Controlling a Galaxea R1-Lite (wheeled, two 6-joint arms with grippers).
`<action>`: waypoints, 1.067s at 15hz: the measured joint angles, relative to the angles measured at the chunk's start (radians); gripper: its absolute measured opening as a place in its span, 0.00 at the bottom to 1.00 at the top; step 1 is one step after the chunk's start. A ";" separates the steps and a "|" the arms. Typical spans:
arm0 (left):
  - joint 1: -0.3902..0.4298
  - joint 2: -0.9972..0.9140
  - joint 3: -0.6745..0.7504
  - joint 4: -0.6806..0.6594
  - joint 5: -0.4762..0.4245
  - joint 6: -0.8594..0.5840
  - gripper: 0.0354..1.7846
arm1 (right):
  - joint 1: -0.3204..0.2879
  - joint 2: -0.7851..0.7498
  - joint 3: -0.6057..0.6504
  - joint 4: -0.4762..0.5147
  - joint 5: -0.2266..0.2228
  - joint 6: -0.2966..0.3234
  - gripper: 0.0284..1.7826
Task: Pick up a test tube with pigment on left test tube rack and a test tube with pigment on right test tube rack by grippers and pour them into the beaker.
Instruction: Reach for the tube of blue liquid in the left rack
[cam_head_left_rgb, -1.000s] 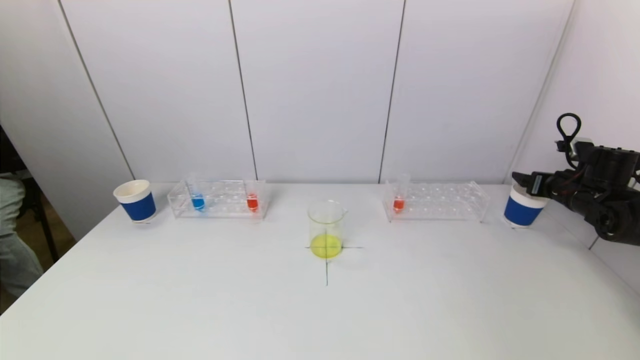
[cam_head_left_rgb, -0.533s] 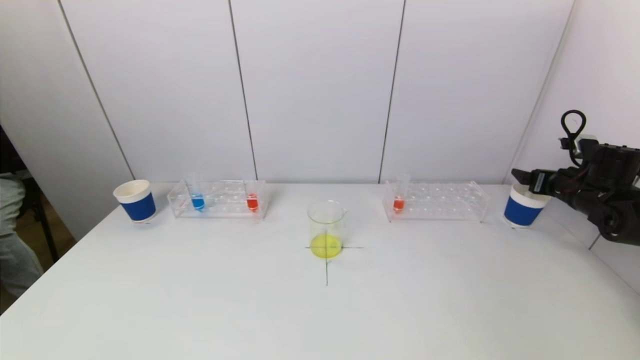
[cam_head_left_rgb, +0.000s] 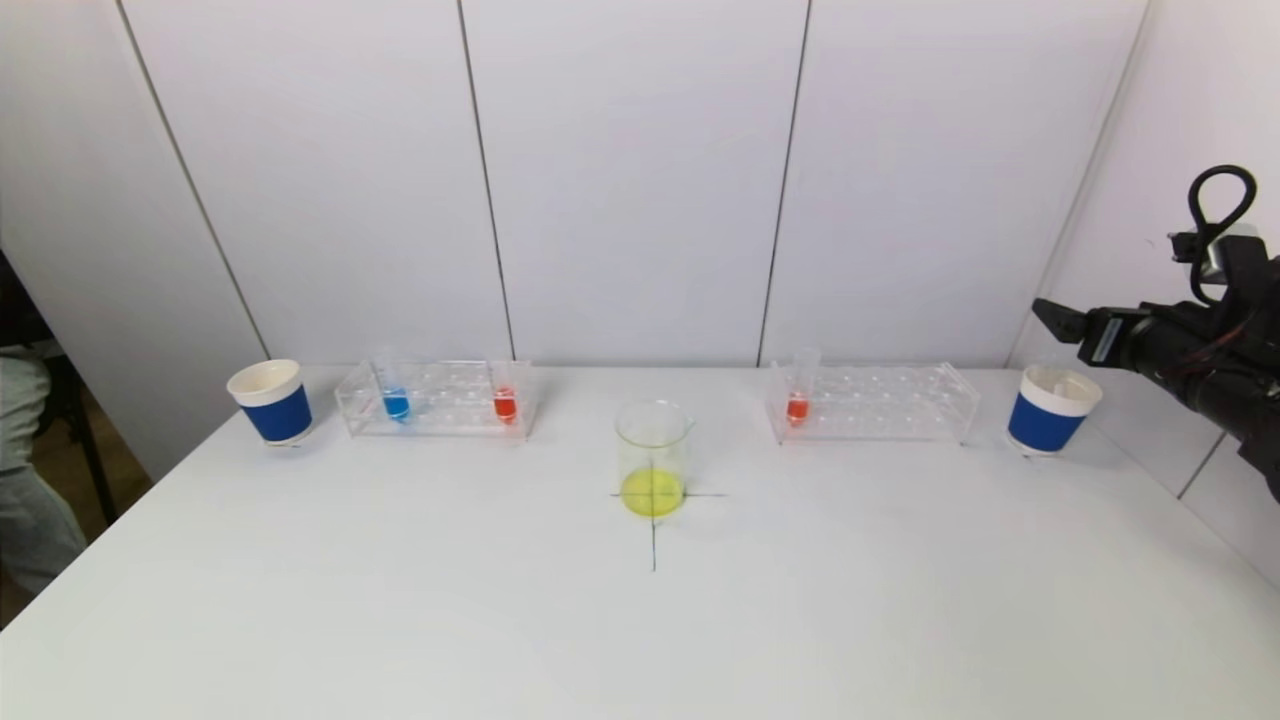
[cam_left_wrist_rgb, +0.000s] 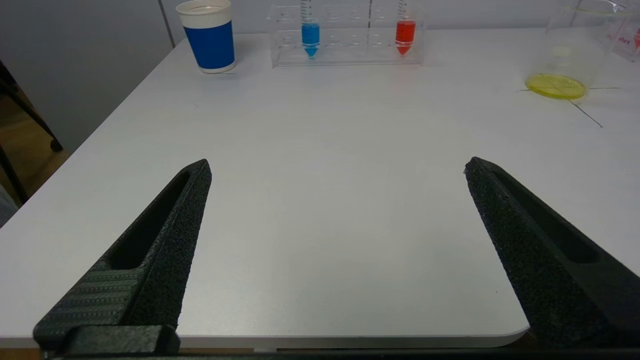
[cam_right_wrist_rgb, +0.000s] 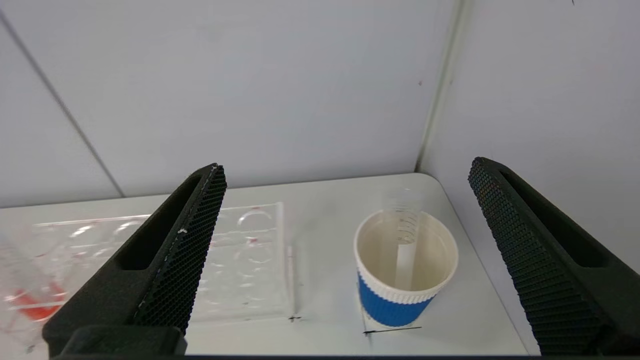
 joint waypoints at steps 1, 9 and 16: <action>0.000 0.000 0.000 0.000 0.000 0.000 0.99 | 0.020 -0.054 0.034 0.000 0.000 0.006 0.99; 0.000 0.000 0.000 0.000 0.000 0.000 0.99 | 0.146 -0.439 0.322 -0.001 -0.008 0.019 0.99; 0.000 0.000 0.000 0.000 0.000 0.000 0.99 | 0.156 -0.684 0.519 0.008 -0.002 0.018 0.99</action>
